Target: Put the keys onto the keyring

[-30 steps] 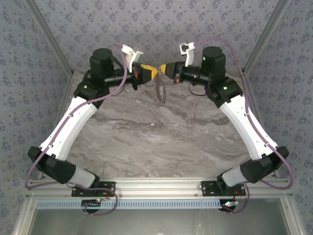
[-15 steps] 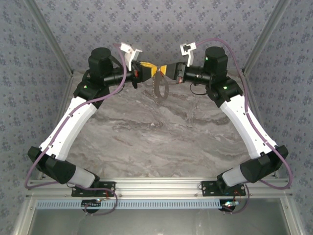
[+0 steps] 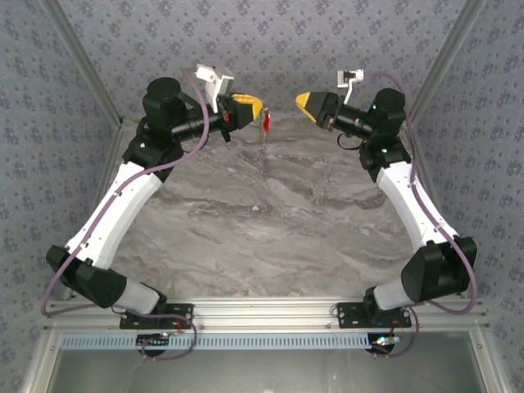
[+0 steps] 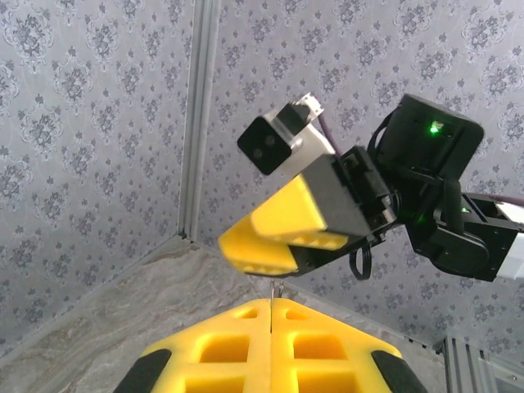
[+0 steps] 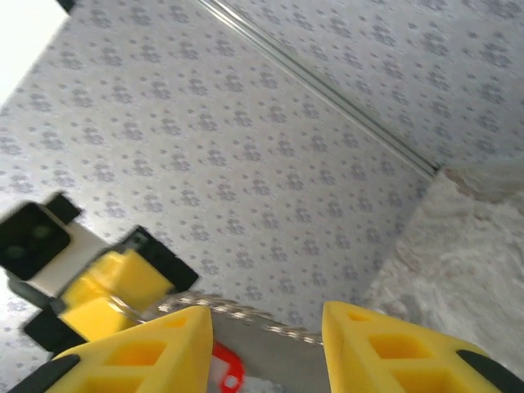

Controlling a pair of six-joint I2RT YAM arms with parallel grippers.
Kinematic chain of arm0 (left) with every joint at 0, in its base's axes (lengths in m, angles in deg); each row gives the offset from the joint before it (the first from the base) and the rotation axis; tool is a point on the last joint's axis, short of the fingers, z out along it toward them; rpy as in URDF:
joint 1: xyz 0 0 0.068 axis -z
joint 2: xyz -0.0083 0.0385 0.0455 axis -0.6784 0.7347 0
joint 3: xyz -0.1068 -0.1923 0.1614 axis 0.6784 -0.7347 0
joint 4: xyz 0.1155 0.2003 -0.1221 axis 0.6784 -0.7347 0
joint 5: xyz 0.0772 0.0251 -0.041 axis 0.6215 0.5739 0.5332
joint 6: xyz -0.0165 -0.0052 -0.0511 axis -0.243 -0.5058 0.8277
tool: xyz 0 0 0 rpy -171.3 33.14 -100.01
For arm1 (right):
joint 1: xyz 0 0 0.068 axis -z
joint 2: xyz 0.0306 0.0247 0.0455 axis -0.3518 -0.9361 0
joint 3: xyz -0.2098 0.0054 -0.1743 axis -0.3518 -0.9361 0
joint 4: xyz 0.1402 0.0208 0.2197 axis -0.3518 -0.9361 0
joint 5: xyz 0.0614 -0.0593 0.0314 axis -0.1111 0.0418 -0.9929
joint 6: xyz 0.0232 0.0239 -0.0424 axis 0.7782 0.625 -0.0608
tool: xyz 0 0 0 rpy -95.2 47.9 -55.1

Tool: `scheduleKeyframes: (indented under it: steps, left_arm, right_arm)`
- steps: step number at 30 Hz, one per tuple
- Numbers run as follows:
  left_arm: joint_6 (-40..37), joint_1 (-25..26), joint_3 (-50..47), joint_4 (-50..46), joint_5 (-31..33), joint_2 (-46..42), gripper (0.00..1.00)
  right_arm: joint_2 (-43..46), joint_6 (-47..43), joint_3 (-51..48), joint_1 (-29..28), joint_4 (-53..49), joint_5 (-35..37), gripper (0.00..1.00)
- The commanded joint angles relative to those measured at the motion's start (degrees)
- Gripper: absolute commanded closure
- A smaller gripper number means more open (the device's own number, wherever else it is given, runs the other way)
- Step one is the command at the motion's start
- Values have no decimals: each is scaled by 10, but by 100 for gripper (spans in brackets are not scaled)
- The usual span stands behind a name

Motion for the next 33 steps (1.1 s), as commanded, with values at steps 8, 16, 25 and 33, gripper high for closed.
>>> scheduleKeyframes:
  steps: [8,16,25,33]
  left_arm:
    - [23,4,4,57,1,-22,100]
    - [30,4,6,64,-1,-19,100]
    - [29,3,5,64,-1,-20,100]
    - [28,3,1,65,5,-21,100]
  right_arm:
    - [-33,28,88,-60,82,-12,48]
    - [-40,6,78,-91,63,-14,49]
    - [-44,-2,72,-105,55,-12,62]
    - [-35,-7,61,-108,41,-17,94]
